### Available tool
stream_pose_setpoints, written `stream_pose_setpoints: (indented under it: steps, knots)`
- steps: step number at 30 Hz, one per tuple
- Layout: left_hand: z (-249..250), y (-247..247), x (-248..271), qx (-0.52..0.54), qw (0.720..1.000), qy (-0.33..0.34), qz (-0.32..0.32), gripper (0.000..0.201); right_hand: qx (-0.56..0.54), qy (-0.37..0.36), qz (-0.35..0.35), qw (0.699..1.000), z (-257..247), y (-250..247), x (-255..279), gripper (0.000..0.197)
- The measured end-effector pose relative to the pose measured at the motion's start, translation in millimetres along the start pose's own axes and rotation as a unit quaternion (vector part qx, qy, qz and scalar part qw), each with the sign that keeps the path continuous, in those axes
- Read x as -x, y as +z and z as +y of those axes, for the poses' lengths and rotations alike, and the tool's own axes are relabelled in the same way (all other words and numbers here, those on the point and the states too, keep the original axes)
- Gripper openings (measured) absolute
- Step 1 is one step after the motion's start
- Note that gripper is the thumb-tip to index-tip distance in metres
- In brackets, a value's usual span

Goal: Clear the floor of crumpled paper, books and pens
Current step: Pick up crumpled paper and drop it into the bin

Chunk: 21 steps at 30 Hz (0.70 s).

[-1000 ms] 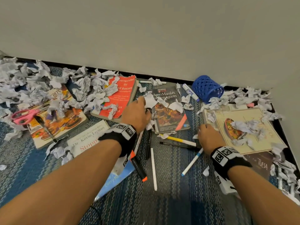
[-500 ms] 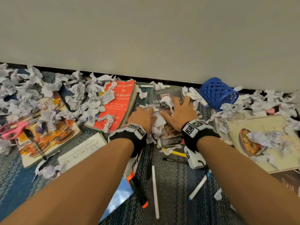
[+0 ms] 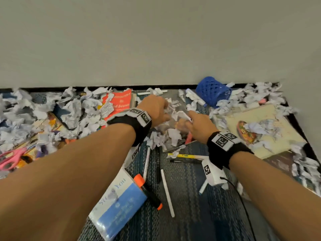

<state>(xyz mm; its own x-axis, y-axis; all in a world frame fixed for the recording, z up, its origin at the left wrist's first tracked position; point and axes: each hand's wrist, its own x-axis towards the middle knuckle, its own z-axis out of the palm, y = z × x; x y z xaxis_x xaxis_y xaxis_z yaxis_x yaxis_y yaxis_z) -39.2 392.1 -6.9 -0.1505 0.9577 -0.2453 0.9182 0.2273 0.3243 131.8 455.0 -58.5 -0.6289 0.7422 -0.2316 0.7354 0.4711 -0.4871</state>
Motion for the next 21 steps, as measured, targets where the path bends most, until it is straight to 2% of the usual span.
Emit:
stream_pose_setpoints:
  steps: [2,3,6,8,12,15,18,21]
  knots:
    - [27.5,-8.9,2.5,-0.002,0.998,0.05,0.036,0.024,-0.003,0.003,0.03,1.0,3.0,-18.8,31.9,0.007]
    - [44.7,-7.4,7.0,0.016,0.996,0.071,0.046,0.026,0.012,0.009,0.046,0.999,5.1,-27.6,50.2,0.007]
    - [102.7,7.8,29.9,0.105,0.983,0.147,0.043,0.037,0.11,0.043,0.074,0.99,16.4,-49.7,111.1,0.021]
    - [138.7,16.6,47.7,0.122,0.968,0.218,0.012,0.034,0.157,0.081,0.082,0.981,21.4,-61.9,159.5,0.03]
    - [205.3,12.4,87.3,0.13,0.929,0.343,-0.046,0.037,0.219,0.139,0.099,0.961,11.6,-92.2,262.1,0.024]
    - [255.2,7.6,127.7,0.139,0.887,0.431,-0.089,0.034,0.231,0.2,0.139,0.942,-2.2,-117.9,334.7,0.026]
    - [302.1,3.3,170.6,0.153,0.854,0.486,-0.105,0.028,0.251,0.255,0.174,0.918,-15.8,-138.9,400.6,0.028]
    - [341.5,0.1,212.0,0.158,0.817,0.541,-0.118,0.027,0.242,0.263,0.183,0.916,-29.3,-157.0,462.0,0.021]
